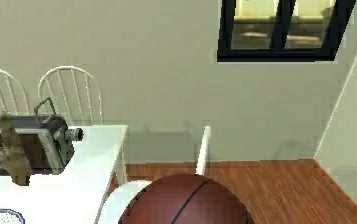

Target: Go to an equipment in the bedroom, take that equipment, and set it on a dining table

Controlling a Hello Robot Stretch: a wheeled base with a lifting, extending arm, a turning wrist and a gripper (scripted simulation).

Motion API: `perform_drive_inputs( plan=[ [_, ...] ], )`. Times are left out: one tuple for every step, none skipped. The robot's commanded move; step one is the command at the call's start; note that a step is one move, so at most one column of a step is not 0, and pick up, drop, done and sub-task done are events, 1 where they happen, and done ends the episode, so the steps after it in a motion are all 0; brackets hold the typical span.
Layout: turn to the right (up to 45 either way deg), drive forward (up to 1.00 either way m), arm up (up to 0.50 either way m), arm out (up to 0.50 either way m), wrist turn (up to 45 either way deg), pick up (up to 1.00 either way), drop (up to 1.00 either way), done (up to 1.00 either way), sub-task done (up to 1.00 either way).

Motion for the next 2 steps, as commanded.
perform_drive_inputs(
  plan=[
    [45.0,0.0,0.0,0.0,0.0,0.0,0.0,0.0,0.0],
    [45.0,0.0,0.0,0.0,0.0,0.0,0.0,0.0,0.0]
  ],
)
